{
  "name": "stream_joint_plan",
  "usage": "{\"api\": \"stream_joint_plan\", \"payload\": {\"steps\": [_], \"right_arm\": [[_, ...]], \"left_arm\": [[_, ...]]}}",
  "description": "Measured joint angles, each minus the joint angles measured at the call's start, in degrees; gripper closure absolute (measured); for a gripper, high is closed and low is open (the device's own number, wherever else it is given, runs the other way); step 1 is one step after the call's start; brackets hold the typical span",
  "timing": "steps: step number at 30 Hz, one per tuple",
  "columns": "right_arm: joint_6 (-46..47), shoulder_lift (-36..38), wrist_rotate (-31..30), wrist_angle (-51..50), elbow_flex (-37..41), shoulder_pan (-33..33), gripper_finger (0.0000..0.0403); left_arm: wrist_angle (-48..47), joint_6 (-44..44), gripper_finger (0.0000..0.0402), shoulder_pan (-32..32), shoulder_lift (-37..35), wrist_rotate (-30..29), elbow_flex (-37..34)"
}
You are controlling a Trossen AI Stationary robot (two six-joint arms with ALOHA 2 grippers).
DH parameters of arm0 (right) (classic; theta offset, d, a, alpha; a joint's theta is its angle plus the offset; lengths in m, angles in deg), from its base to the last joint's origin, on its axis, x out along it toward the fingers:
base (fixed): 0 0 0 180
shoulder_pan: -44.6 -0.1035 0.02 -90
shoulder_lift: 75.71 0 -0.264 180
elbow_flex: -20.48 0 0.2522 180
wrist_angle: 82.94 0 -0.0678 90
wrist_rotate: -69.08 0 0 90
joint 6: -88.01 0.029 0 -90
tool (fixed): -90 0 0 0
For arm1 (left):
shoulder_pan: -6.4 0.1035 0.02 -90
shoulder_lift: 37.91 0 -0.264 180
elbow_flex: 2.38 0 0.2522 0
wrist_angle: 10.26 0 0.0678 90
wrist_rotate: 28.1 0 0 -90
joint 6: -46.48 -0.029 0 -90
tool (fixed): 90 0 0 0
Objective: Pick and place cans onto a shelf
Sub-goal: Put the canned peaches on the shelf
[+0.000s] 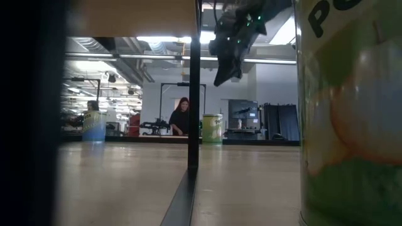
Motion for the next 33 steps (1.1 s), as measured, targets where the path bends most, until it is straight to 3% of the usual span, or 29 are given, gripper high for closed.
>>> {"api": "stream_joint_plan", "payload": {"steps": [9, 16, 20, 33], "right_arm": [[-0.2, -1.7, -2.5, 1.4, 0.0, 1.1, 0.0374], [-10.3, -1.4, -3.4, -10.9, -0.9, 1.1, 0.0385], [-13.8, -1.4, -3.3, -12.9, -1.0, 0.8, 0.0396], [-16.2, -1.4, -5.8, -8.0, -1.0, -0.4, 0.0333]], "left_arm": [[-0.3, -0.1, 0.0349, 0.0, -1.2, -1.4, 0.0], [-0.8, -0.1, 0.0349, 0.0, -1.2, -2.1, 0.0], [-1.6, -0.1, 0.0349, 0.0, -1.2, -2.2, 0.0], [-1.8, -0.2, 0.0349, 0.0, -1.2, -2.2, 0.0]]}}
